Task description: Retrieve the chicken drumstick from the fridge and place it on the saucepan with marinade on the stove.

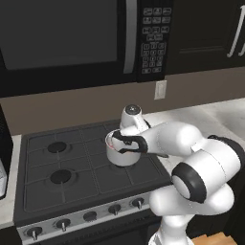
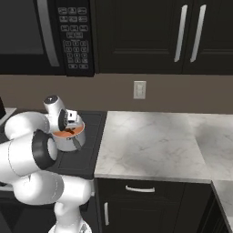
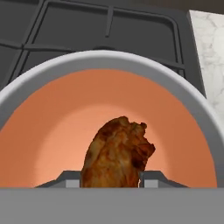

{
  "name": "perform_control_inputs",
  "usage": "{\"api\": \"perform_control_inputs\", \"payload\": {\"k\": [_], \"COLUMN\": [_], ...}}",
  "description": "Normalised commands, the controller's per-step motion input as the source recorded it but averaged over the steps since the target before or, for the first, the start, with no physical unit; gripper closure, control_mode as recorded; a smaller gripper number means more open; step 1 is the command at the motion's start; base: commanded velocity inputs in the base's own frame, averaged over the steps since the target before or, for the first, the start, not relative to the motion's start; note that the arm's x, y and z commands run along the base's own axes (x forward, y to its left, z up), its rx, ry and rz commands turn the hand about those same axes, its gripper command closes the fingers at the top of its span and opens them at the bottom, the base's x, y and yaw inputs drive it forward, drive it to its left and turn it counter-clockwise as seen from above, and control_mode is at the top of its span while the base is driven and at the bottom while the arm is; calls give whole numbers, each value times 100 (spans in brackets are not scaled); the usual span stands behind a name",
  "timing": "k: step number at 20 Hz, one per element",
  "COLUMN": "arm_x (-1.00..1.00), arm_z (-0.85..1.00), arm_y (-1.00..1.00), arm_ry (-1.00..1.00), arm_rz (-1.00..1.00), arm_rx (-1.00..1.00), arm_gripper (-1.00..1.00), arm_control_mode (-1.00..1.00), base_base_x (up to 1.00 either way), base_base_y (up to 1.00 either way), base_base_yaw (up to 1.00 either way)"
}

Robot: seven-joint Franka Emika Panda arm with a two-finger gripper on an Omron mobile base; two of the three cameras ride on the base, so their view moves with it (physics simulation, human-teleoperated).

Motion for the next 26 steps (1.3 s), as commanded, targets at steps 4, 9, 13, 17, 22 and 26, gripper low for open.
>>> {"api": "perform_control_inputs", "payload": {"k": [4, 9, 13, 17, 22, 26], "arm_x": [22, 26, 1, -7, -79, -100], "arm_z": [-1, 0, 0, 4, 33, 24], "arm_y": [0, 1, 0, 0, 0, 0], "arm_ry": [0, 1, 0, 0, 0, -3], "arm_rz": [0, -1, 0, 0, 0, 0], "arm_rx": [0, 0, 0, 0, 0, 0], "arm_gripper": [-100, -100, -100, -100, -100, -100], "arm_control_mode": [-100, -100, -100, -100, -100, -100], "base_base_x": [0, 0, 0, 0, 0, 0], "base_base_y": [0, 0, 0, 0, 0, 0], "base_base_yaw": [0, 0, 0, 0, 0, 0]}}
